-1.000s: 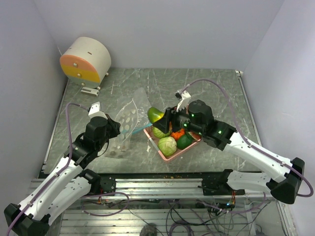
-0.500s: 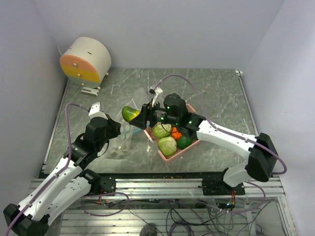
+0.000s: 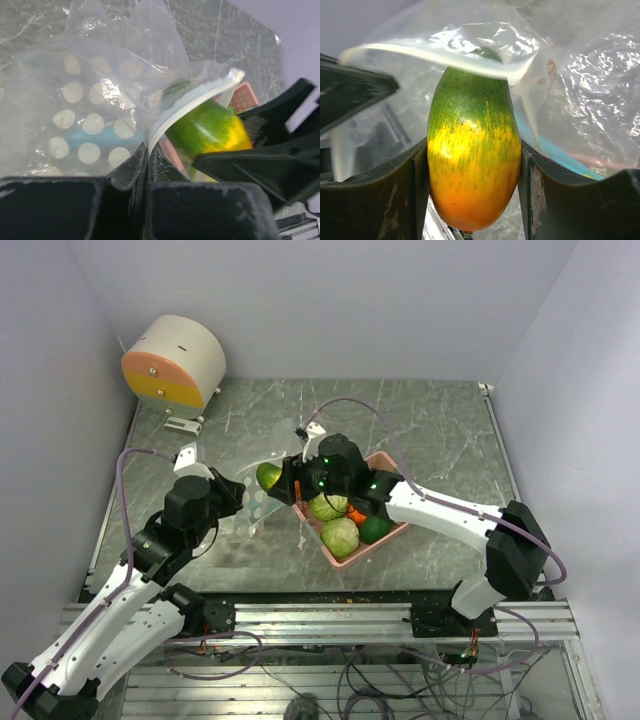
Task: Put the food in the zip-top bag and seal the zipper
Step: Place the fake fruit in the zipper food storage bag.
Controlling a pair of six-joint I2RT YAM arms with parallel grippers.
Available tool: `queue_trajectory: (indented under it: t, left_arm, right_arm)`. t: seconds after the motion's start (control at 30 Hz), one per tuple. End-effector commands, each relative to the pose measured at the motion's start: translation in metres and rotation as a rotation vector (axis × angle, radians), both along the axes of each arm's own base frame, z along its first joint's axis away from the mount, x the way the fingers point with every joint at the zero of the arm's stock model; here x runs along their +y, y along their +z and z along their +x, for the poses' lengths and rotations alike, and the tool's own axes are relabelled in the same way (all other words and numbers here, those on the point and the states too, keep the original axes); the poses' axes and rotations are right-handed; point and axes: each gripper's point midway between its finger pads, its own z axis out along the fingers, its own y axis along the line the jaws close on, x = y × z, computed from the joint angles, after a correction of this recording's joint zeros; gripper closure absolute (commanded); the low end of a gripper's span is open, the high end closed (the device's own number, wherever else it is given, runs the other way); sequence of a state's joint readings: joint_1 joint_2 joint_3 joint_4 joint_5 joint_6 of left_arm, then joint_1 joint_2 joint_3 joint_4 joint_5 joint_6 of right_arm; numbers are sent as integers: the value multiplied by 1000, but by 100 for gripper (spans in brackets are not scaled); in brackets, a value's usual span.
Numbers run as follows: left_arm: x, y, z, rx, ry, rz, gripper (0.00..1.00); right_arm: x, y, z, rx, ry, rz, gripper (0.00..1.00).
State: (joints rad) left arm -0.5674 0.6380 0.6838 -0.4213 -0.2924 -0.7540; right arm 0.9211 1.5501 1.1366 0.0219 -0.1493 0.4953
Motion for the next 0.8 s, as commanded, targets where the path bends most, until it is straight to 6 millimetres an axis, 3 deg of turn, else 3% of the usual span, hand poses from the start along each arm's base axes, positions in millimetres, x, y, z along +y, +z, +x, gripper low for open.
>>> queue_trajectory:
  t: [0.0,0.23,0.37,0.47,0.57,0.77]
  left_arm:
    - [-1,23,0,-46,-10,-8,93]
    - [-15,15,0,-26,-58,-51,93]
    - [-18,14,-3,-18,-72,-68,93]
    - [-18,14,-4,-14,-75,-64,93]
    - [-16,11,-5,-9,-69,-56,93]
    - [-12,2,-5,4,-48,-46,93]
  right_arm:
    - [-1,-25,6,7,1,-125,77]
    - [22,0,20,-41,-14,-106,70]
    - [34,2,30,-44,-53,-129,50]
    - [42,4,25,-45,-51,-134,26]
    - [38,4,20,-57,-65,-155,4]
    - [-1,28,9,-94,-128,-158,0]
